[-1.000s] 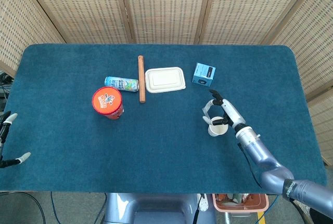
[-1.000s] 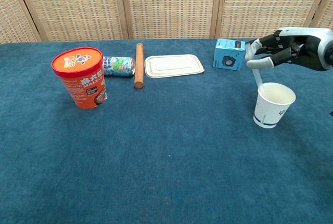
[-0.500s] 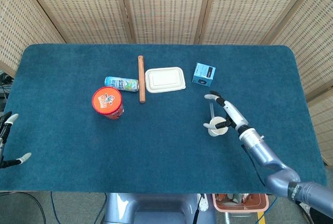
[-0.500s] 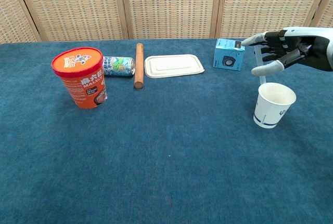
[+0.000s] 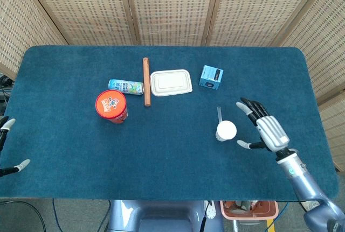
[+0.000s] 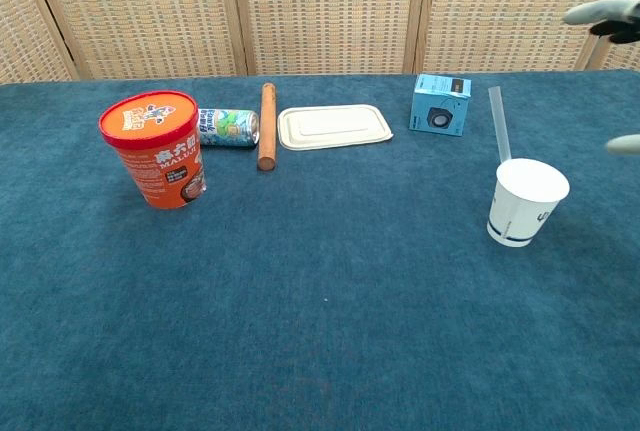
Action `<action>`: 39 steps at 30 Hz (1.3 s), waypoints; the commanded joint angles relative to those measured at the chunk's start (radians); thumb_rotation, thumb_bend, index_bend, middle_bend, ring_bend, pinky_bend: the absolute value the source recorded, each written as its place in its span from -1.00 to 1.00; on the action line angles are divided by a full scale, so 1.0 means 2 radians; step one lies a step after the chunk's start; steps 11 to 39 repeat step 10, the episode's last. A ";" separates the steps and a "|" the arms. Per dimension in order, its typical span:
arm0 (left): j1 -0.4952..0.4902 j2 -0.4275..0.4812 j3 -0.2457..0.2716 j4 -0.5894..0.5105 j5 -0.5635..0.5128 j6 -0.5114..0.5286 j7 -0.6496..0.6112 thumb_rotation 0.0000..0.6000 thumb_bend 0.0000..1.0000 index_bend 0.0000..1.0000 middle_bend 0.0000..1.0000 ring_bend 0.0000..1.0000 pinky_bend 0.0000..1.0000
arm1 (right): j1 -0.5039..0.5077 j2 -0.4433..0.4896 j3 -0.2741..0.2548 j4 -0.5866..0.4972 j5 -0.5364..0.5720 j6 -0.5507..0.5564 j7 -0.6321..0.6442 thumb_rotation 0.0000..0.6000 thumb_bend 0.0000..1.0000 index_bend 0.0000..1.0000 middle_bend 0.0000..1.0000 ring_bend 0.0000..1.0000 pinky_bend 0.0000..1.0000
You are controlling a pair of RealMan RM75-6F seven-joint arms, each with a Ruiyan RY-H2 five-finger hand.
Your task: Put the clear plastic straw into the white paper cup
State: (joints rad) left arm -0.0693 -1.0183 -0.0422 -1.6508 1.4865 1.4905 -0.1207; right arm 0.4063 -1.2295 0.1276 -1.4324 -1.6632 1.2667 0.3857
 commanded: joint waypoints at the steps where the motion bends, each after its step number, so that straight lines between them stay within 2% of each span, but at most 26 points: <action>1: 0.002 -0.002 0.002 0.000 0.002 0.002 0.004 1.00 -0.76 -1.00 -1.00 -1.00 -1.00 | -0.062 0.008 -0.037 0.024 -0.041 0.079 -0.087 1.00 -1.00 -0.93 -1.00 -1.00 -1.00; 6: 0.005 -0.004 0.004 -0.002 0.009 0.010 0.010 1.00 -0.76 -1.00 -1.00 -1.00 -1.00 | -0.107 0.008 -0.046 0.014 -0.043 0.145 -0.149 1.00 -1.00 -0.93 -1.00 -1.00 -1.00; 10: 0.008 -0.003 0.005 -0.004 0.015 0.018 0.008 1.00 -0.75 -1.00 -1.00 -1.00 -1.00 | -0.129 0.008 -0.052 0.008 -0.052 0.186 -0.153 1.00 -1.00 -0.93 -1.00 -1.00 -1.00; 39: 0.008 -0.003 0.005 -0.004 0.015 0.018 0.008 1.00 -0.75 -1.00 -1.00 -1.00 -1.00 | -0.129 0.008 -0.052 0.008 -0.052 0.186 -0.153 1.00 -1.00 -0.93 -1.00 -1.00 -1.00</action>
